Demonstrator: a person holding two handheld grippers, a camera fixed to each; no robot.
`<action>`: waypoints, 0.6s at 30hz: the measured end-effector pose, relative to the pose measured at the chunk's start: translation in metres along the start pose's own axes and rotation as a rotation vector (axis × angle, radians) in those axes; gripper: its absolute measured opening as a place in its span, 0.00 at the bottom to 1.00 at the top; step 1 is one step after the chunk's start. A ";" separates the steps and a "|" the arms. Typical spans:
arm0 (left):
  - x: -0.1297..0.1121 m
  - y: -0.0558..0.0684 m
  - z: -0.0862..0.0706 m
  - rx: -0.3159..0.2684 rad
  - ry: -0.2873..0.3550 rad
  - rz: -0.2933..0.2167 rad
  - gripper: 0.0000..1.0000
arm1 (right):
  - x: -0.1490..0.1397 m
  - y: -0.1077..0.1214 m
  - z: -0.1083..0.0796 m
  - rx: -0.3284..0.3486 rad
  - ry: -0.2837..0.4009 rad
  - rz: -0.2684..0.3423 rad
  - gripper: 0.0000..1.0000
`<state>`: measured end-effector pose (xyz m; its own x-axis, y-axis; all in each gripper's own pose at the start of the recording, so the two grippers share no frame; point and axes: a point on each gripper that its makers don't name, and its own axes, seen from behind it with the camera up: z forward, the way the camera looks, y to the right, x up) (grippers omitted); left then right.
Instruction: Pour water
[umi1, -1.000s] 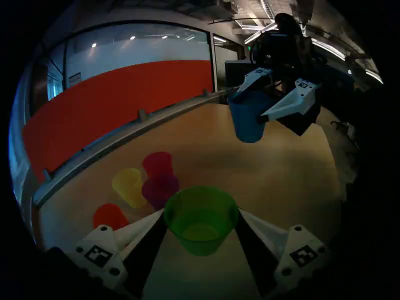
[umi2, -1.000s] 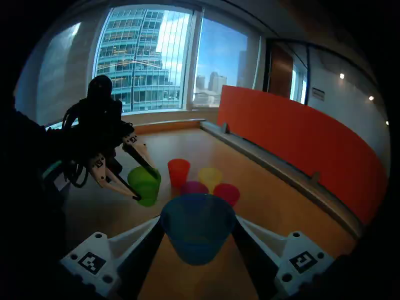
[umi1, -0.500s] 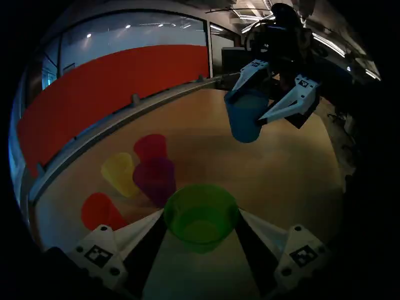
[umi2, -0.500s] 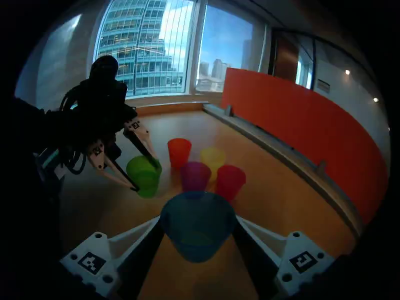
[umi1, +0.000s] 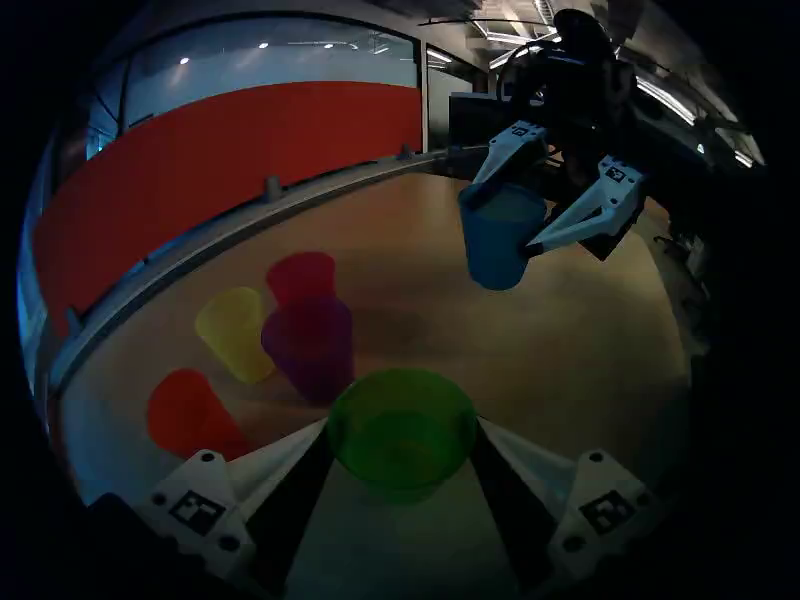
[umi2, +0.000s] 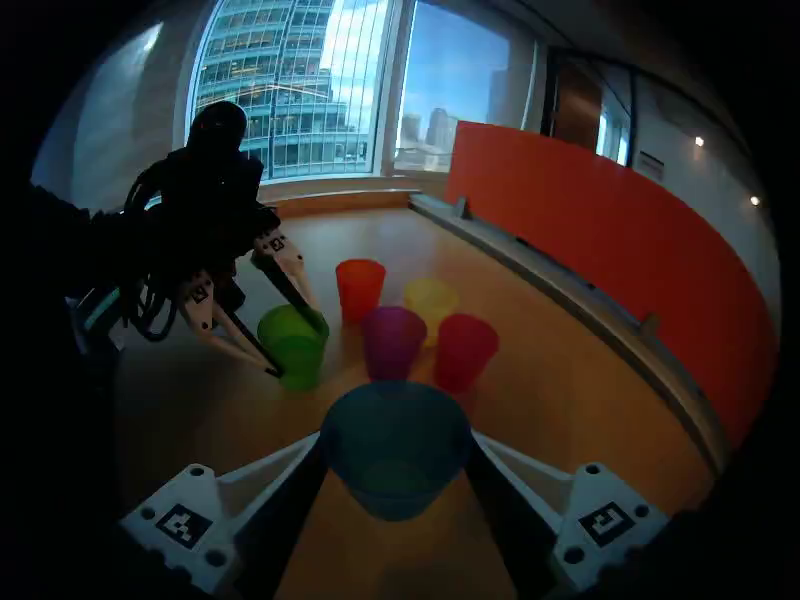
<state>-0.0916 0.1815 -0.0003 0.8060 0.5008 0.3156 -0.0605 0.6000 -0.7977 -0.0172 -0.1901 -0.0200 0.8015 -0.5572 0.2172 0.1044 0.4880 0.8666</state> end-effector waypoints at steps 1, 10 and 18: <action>-0.001 0.000 0.000 -0.001 -0.001 -0.002 0.87 | -0.001 0.000 0.000 -0.001 -0.001 0.001 0.92; -0.007 -0.004 0.001 -0.004 -0.002 -0.020 0.87 | -0.005 0.002 0.003 -0.006 -0.006 0.008 0.92; -0.012 -0.002 -0.001 -0.009 0.004 -0.032 0.87 | -0.009 0.001 0.007 -0.001 -0.010 0.013 0.92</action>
<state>-0.1007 0.1736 -0.0029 0.8098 0.4791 0.3385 -0.0294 0.6095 -0.7922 -0.0280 -0.1896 -0.0182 0.7970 -0.5571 0.2333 0.0945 0.4965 0.8629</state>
